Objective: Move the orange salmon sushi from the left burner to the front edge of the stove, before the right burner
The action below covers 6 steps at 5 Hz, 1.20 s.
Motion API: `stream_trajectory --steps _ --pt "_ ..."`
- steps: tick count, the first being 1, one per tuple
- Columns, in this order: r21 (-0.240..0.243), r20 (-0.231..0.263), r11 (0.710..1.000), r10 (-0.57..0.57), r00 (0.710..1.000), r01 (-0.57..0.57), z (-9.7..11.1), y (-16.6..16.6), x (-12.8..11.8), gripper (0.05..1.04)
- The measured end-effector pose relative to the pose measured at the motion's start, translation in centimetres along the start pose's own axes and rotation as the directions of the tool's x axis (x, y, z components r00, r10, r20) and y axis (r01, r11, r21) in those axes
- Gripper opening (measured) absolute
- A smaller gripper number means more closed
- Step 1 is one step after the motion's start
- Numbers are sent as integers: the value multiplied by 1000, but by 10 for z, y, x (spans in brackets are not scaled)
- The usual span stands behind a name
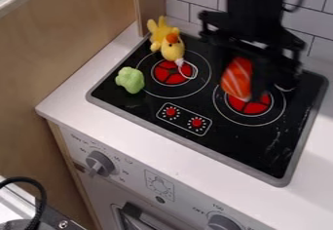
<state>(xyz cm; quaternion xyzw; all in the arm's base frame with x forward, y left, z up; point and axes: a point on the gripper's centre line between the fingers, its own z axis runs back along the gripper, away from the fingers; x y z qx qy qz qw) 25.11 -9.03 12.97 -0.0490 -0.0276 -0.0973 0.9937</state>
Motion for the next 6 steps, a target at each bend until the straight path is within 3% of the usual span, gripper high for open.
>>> stream_trajectory --steps 1,3,5,6 --pt "32 -26 999 7 1000 -6 -17 -12 -2 559" --pt "99 -13 995 34 999 -32 -53 -7 13 559" --pt "107 -30 994 9 1000 -6 -68 5 12 559" --pt "88 -77 996 -14 997 21 -72 7 3 559"
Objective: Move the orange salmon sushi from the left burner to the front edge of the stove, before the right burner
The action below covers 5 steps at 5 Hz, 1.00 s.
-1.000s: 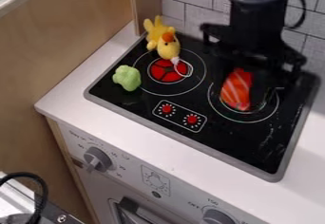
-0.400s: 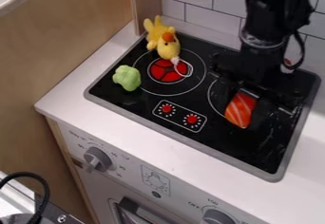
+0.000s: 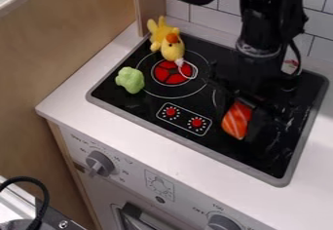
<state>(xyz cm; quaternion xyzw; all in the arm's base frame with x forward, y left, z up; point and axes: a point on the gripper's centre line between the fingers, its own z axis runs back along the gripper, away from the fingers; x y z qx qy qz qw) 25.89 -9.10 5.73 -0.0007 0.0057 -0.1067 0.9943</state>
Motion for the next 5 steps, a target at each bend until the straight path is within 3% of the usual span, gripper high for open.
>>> stream_trajectory --steps 1,2,3,4,5 --pt "-8 -36 1000 -26 999 26 -7 0 -10 559" --pt "-21 -52 999 -43 998 42 -10 -1 -15 640" --pt "-3 -37 1000 -30 999 30 -16 2 -17 921" --pt "0 -6 1000 -9 1000 9 -16 3 -15 1008" --pt "-9 15 1000 -6 1000 6 -13 4 -13 1000"
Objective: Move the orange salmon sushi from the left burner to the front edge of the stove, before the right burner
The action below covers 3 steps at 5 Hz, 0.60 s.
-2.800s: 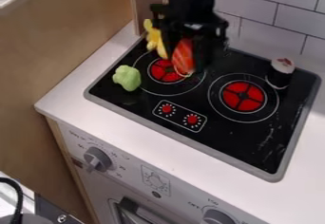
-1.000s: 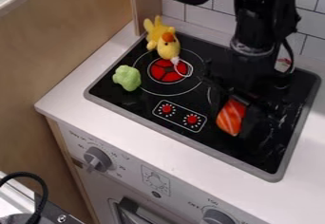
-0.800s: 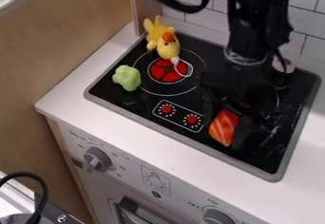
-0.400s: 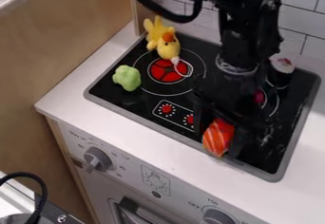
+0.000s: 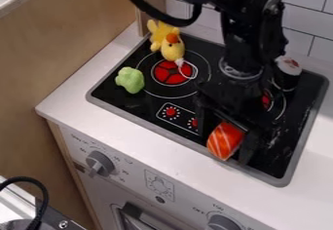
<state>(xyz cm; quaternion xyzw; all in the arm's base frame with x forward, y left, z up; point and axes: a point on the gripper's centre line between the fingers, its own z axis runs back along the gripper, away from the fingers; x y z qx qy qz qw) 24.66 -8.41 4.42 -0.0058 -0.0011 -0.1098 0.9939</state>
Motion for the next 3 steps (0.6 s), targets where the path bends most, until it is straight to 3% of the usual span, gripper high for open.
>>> stream_trajectory --steps 1,3 --pt "-31 -8 999 11 1000 -11 11 -1 -4 1000" --pt "-52 21 997 56 998 -55 40 7 7 1000"
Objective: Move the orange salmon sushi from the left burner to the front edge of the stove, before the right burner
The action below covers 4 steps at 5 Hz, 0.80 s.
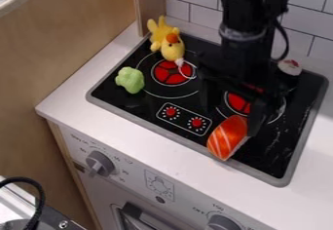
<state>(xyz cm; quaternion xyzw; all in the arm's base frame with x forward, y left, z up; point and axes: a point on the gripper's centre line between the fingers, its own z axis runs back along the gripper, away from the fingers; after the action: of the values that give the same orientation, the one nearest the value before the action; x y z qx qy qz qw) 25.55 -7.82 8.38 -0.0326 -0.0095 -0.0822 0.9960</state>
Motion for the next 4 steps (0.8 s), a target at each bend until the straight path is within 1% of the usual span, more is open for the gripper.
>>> stream_trajectory --steps 1,2,3,4 --pt "-8 17 999 35 999 -35 12 2 10 1000" --pt "-32 22 998 61 998 -60 26 5 17 1000" --pt "-36 12 997 75 997 -74 34 10 19 1000" --pt "-35 23 994 108 994 -107 41 17 24 1000"
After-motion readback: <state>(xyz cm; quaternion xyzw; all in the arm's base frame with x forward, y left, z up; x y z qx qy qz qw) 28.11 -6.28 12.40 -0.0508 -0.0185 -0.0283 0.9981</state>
